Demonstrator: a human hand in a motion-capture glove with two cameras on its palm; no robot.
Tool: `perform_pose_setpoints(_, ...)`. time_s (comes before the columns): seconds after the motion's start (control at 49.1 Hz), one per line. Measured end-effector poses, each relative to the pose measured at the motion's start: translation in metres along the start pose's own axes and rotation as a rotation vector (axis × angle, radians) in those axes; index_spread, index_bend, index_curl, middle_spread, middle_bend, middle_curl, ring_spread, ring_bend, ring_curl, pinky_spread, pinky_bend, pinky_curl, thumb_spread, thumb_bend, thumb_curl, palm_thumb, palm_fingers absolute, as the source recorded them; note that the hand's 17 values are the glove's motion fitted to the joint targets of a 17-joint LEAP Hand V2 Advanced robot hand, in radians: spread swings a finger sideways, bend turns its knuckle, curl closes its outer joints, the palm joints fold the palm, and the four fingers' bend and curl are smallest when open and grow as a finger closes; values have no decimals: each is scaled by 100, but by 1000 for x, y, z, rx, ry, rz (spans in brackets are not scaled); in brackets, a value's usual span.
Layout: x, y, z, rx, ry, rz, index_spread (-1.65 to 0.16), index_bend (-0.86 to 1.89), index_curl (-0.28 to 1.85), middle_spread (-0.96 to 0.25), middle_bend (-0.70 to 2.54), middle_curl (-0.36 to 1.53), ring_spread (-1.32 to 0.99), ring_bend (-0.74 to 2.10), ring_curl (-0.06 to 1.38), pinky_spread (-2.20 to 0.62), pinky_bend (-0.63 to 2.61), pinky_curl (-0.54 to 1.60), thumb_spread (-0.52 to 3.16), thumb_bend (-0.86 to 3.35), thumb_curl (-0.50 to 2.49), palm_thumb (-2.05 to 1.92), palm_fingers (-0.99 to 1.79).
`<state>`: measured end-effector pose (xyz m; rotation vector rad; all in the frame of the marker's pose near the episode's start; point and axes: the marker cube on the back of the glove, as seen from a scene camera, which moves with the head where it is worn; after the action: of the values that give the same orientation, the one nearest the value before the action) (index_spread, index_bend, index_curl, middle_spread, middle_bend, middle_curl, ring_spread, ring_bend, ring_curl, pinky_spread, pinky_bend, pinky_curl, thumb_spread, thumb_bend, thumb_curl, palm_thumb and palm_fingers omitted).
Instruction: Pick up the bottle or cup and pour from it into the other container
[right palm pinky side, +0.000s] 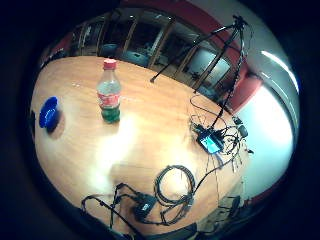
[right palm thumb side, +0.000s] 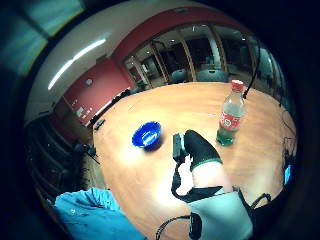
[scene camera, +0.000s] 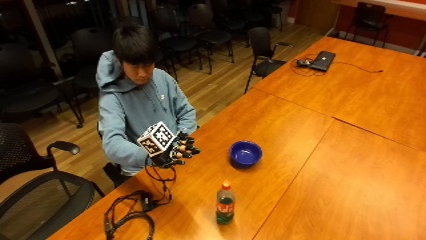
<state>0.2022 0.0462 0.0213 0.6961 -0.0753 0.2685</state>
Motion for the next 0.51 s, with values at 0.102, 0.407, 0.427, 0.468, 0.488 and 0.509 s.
perform_pose_setpoints(0.102,12,2,1,23,-49,21,-33,12,21,1,22,32,9,47,29,22,72,27,101,-3,41,61,1)
perform_pose_setpoints(0.407,53,15,25,75,-273,152,-22,15,25,6,18,31,9,47,29,22,68,26,100,-3,41,59,7)
perform_pose_setpoints(0.427,56,15,27,78,-286,160,-22,15,25,6,18,31,9,47,29,22,68,26,99,-3,41,59,7)
perform_pose_setpoints(0.468,62,14,31,67,-314,179,-22,15,25,7,18,31,10,48,29,22,68,26,99,-3,40,59,7)
perform_pose_setpoints(0.488,65,13,33,60,-329,190,-22,15,25,7,18,31,10,48,29,22,68,26,99,-3,40,59,7)
perform_pose_setpoints(0.509,69,12,35,53,-342,201,-22,14,25,8,19,31,10,48,29,22,68,26,99,-3,40,59,8)
